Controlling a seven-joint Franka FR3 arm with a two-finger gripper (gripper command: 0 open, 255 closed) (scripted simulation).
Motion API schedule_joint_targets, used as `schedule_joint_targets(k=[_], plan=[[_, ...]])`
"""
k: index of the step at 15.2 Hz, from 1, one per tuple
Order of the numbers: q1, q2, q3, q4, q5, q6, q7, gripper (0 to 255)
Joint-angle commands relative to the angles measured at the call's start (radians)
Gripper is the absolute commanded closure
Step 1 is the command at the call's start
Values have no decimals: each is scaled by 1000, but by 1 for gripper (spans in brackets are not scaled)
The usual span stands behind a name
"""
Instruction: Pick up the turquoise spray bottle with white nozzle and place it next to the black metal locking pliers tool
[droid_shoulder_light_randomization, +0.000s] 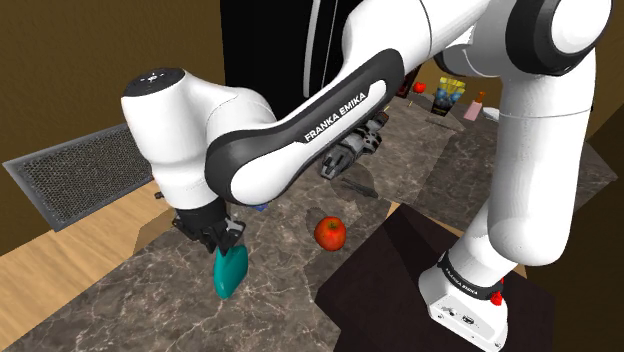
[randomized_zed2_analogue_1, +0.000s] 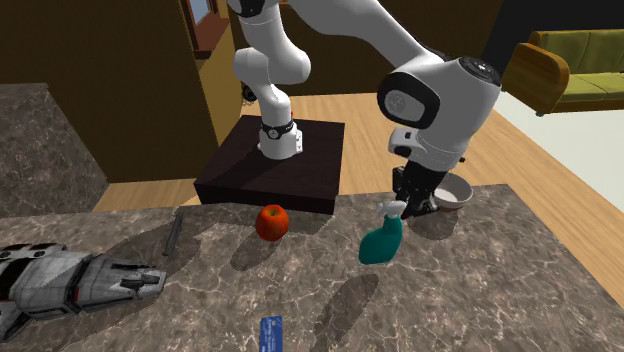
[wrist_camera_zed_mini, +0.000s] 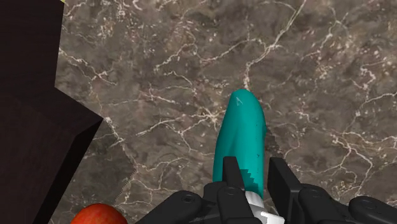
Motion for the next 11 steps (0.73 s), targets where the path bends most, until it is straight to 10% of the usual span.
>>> schedule_joint_targets(k=[1,11], plan=[[-6,-13,8,12,13,-21,-10,255],[-34,-83,46,67,79,-122,-55,255]])
